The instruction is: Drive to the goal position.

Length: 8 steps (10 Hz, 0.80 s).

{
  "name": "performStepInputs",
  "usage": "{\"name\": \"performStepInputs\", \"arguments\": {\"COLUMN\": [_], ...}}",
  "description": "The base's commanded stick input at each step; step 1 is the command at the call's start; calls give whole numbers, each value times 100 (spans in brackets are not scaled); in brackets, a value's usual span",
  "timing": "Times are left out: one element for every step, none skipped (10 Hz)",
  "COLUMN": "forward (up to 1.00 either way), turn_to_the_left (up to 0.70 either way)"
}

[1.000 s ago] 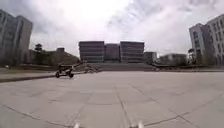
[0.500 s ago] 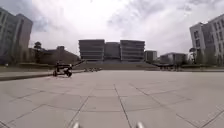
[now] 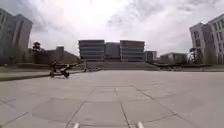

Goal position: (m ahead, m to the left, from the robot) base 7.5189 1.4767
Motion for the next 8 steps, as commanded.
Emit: {"name": "performStepInputs", "arguments": {"forward": [70, 70, 70, 70, 70, 70, 70, 70], "turn_to_the_left": [0, 0, 0, 0, 0, 0, 0, 0]}}
